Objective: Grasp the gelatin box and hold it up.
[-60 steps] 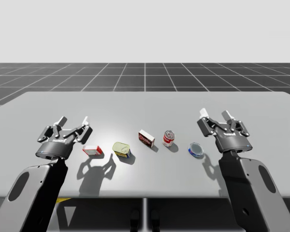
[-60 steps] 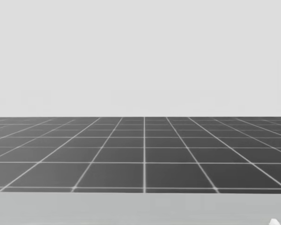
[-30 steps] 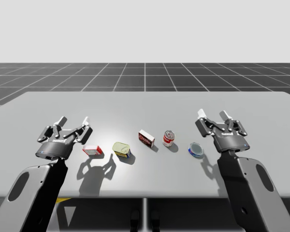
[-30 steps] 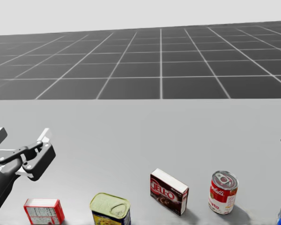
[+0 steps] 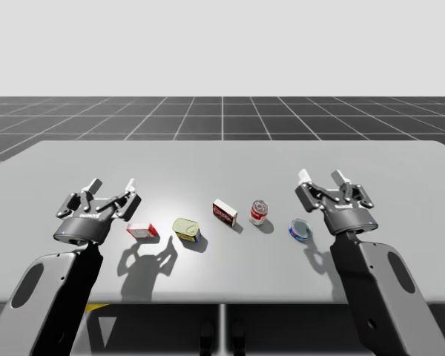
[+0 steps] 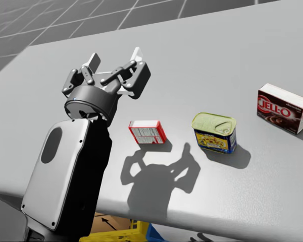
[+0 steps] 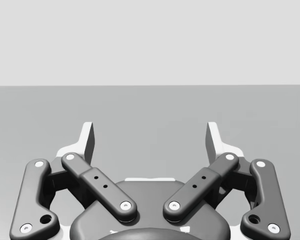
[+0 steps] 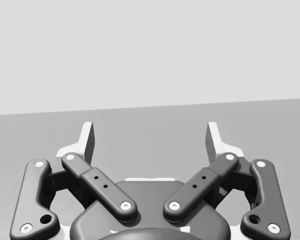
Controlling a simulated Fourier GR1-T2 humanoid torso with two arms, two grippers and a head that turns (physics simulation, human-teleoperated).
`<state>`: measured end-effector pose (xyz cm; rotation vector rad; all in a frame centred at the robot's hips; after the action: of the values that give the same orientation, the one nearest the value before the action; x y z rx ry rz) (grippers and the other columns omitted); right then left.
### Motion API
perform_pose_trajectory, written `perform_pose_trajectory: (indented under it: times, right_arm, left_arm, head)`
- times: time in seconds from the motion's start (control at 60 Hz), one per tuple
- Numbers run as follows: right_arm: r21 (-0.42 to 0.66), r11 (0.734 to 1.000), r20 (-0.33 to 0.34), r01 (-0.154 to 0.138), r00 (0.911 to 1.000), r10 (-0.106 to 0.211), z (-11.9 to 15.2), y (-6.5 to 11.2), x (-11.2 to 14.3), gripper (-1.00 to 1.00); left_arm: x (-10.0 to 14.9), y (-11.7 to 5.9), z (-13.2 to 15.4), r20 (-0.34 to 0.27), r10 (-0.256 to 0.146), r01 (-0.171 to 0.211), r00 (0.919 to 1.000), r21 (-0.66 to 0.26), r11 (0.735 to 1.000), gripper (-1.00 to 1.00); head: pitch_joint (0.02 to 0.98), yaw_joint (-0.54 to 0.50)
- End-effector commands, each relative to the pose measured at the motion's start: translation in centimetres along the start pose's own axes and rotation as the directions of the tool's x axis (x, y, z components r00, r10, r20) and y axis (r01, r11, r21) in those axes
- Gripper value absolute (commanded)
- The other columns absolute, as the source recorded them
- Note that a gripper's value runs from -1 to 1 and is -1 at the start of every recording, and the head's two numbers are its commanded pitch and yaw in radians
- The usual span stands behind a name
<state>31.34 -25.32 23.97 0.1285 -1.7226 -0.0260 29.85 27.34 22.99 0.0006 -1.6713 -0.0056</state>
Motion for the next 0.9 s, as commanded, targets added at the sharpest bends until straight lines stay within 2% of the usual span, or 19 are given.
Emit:
perform_pose_trajectory:
  times: [0.017, 0.067, 0.117, 0.183, 0.233, 0.333, 0.4, 0.467, 0.583, 0.633, 0.667, 0.85, 0.9]
  right_arm:
    - [0.011, 1.0, -0.01, -0.001, 1.0, 0.001, 0.0, 0.3, -0.2, -1.0]
    - [0.012, 1.0, -0.013, 0.001, 0.9999, 0.0, 0.0, 0.3, -0.3, -1.0]
    - [0.01, 1.0, -0.014, 0.002, 0.9999, -0.001, 0.0, 0.3, -0.3, -1.0]
    - [0.011, 1.0, -0.015, 0.001, 0.9999, -0.001, 0.0, 0.4, -0.3, -1.0]
    - [0.011, 1.0, -0.017, 0.0, 0.9999, 0.0, 0.0, 0.4, -0.4, -1.0]
    - [0.009, 1.0, -0.016, 0.003, 0.9999, -0.003, 0.0, 0.3, -0.3, -1.0]
    - [0.005, 1.0, -0.016, 0.005, 0.9999, -0.005, 0.1, 0.3, -0.3, -1.0]
    - [0.0, 1.0, -0.017, 0.007, 0.9998, -0.007, 0.1, 0.3, -0.3, -1.0]
    - [-0.011, 1.0, -0.015, 0.009, 0.9999, -0.009, 0.2, 0.2, -0.2, -1.0]
    - [-0.015, 1.0, -0.014, 0.011, 0.9998, -0.011, 0.3, 0.2, -0.2, -1.0]
    - [-0.017, 1.0, -0.014, 0.012, 0.9998, -0.012, 0.3, 0.2, -0.2, -1.0]
    - [-0.025, 1.0, -0.012, 0.006, 0.9999, -0.006, 0.4, 0.1, -0.2, -1.0]
    - [-0.027, 1.0, -0.011, 0.005, 0.9999, -0.005, 0.3, 0.1, -0.2, -1.0]
  left_arm:
    - [0.1, 0.0, -0.1, -0.002, 0.018, -0.018, 0.9998, 0.001, 1.0, -1.0]
    - [0.2, 0.0, 0.0, -0.013, 0.036, -0.036, 0.9993, -0.014, 0.999, -1.0]
    - [0.6, -0.1, 0.2, -0.048, 0.044, -0.045, 0.9979, -0.023, 0.999, -1.0]
    - [1.4, -0.4, 0.9, -0.021, 0.057, -0.058, 0.9981, -0.023, 0.998, -1.0]
    - [2.1, -0.8, 1.8, -0.045, 0.036, -0.037, 0.9984, -0.022, 0.999, -1.0]
    - [2.5, -1.2, 3.1, -0.043, 0.021, -0.022, 0.9989, -0.029, 0.999, -1.0]
    - [2.7, -1.4, 4.5, -0.046, 0.019, -0.02, 0.9988, -0.029, 0.999, -1.0]
    - [2.6, -1.5, 5.8, -0.075, 0.037, -0.039, 0.9965, -0.031, 0.999, -1.0]
    - [1.7, -1.4, 8.4, -0.098, 0.026, -0.029, 0.9948, -0.027, 0.999, -1.0]
    - [1.2, -1.5, 9.4, -0.119, 0.034, -0.037, 0.9924, -0.025, 0.999, -1.0]
    - [0.9, -1.5, 9.8, -0.127, 0.021, -0.024, 0.9917, -0.028, 0.999, -1.0]
    - [-2.0, -1.4, 12.3, -0.213, 0.028, -0.037, 0.9766, -0.039, 0.999, -1.0]
    - [-2.9, -1.5, 12.5, -0.228, 0.043, -0.051, 0.9727, -0.033, 0.998, -1.0]
  head:
    - [0.872, 0.46]
    - [0.872, 0.46]
    - [0.868, 0.46]
    - [0.866, 0.46]
    - [0.866, 0.46]
    - [0.866, 0.46]
    - [0.868, 0.46]
    - [0.87, 0.46]
    - [0.885, 0.46]
    - [0.886, 0.46]
    - [0.887, 0.46]
    - [0.892, 0.46]
    - [0.893, 0.46]
